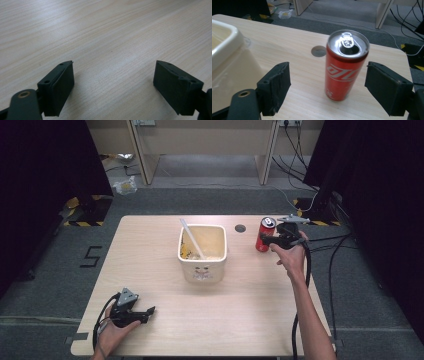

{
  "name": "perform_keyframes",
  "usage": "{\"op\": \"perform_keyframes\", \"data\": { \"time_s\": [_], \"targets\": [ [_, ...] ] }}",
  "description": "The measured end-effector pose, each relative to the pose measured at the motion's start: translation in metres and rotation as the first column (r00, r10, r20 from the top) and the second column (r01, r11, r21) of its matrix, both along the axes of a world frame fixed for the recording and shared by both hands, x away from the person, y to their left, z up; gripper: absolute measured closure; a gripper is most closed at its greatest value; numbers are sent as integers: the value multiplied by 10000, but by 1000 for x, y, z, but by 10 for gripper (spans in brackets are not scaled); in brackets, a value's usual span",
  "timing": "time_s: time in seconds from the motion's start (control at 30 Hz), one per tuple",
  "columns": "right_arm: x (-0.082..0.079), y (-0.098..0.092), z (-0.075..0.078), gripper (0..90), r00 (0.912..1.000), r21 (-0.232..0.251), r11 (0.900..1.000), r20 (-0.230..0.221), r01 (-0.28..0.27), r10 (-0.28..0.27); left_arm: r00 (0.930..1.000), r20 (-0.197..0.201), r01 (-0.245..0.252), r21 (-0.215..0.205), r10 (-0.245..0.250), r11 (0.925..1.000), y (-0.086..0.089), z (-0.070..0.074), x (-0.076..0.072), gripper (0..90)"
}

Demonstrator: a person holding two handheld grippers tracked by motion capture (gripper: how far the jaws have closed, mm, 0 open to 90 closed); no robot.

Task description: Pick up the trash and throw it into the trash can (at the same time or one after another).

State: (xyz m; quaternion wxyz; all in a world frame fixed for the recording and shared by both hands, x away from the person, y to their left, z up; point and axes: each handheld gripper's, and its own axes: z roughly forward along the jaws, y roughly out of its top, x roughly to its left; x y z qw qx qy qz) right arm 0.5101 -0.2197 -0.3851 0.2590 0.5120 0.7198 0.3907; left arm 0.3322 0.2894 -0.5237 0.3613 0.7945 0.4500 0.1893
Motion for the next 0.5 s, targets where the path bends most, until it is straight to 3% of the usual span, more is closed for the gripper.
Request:
{"op": "perform_keyframes", "data": {
  "time_s": [0.23, 0.5],
  "targets": [
    [9, -10, -16, 200, 9989, 100, 9992, -243, 398, -395, 10000, -20, 2, 10, -2, 10000, 0, 0, 0, 161],
    [21, -10, -39, 200, 9984, 300, 9986, -370, 438, -427, 10000, -16, 10, 3, -10, 10000, 0, 0, 0, 161]
  ]
}}
